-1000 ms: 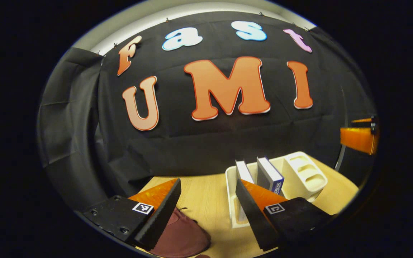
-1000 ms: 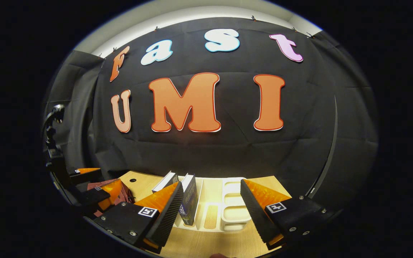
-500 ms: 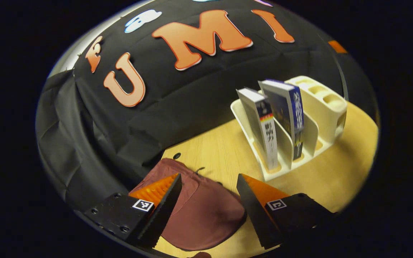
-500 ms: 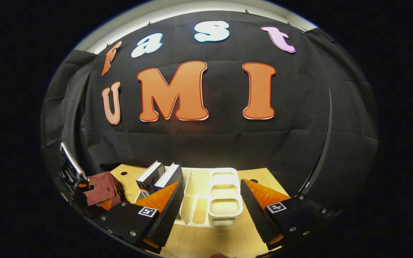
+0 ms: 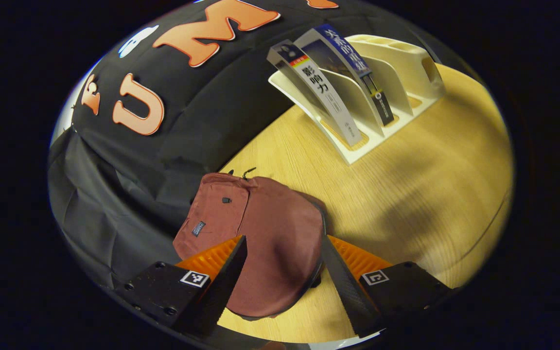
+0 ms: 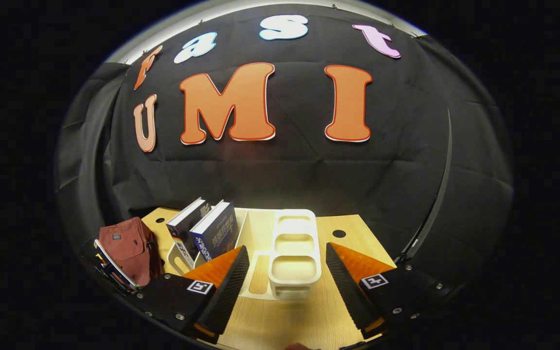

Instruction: Open the schoolbag, grab two books from the bookshelf and put them into the schoolbag.

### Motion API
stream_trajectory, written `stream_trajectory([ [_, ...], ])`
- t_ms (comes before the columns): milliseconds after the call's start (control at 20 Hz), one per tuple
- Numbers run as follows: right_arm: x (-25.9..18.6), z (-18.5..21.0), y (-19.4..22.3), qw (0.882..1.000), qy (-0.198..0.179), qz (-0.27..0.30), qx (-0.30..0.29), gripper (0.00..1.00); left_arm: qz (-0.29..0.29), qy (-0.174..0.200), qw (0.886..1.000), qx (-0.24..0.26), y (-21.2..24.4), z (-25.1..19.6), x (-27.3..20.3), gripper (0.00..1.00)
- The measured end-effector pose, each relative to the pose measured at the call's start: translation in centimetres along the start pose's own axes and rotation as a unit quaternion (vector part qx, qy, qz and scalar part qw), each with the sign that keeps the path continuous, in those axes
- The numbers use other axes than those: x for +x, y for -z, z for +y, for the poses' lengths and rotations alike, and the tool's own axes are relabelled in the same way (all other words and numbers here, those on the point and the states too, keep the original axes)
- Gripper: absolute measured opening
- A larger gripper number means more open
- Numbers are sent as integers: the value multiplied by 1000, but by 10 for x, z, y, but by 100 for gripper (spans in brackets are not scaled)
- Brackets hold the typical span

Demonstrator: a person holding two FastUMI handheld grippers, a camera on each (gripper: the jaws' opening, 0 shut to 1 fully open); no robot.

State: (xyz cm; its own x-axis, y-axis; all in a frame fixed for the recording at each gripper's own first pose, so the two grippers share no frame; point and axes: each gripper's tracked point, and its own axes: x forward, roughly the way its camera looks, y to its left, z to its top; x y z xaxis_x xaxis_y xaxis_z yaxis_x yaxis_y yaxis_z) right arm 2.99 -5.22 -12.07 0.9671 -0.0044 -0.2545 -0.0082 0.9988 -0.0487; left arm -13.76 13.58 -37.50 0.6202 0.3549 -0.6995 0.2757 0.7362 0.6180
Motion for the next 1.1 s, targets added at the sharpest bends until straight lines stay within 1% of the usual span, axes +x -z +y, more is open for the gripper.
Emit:
stream_trajectory([
  [50,2,1,1,1000,-2,1,-4,94,1,-2,1000,14,4,-3,2,98],
  [150,6,4,3,1000,-9,1,-9,94,9,-21,999,33,13,-1,8,98],
  [300,10,8,3,1000,-17,3,-10,94,26,-56,997,35,24,16,17,97],
  [450,13,5,1,1000,-18,1,-8,94,31,-68,997,29,20,31,13,96],
  [500,12,4,1,1000,-15,1,-7,94,25,-80,996,40,13,41,10,95],
  [550,11,1,1,1000,-14,1,-4,94,8,-95,994,54,-1,51,4,92],
  [600,11,-3,2,1000,-11,2,-2,94,-1,-102,993,61,-10,59,3,85],
  [650,11,-7,2,1000,-6,2,0,94,-3,-103,993,57,-15,66,4,77],
  [750,10,-14,1,1000,-1,0,5,94,10,-103,993,49,-13,79,20,72],
  [900,10,-26,-1,1000,9,-3,13,94,29,-86,995,40,-7,84,48,65],
  [1000,7,-34,-1,1000,16,-4,16,94,48,-66,996,41,-2,84,63,56],
  [1050,6,-37,-1,1000,18,-4,18,94,51,-53,997,34,-4,85,65,37],
  [1100,6,-41,-1,1000,19,-4,19,94,49,-44,998,24,-9,88,65,41],
])
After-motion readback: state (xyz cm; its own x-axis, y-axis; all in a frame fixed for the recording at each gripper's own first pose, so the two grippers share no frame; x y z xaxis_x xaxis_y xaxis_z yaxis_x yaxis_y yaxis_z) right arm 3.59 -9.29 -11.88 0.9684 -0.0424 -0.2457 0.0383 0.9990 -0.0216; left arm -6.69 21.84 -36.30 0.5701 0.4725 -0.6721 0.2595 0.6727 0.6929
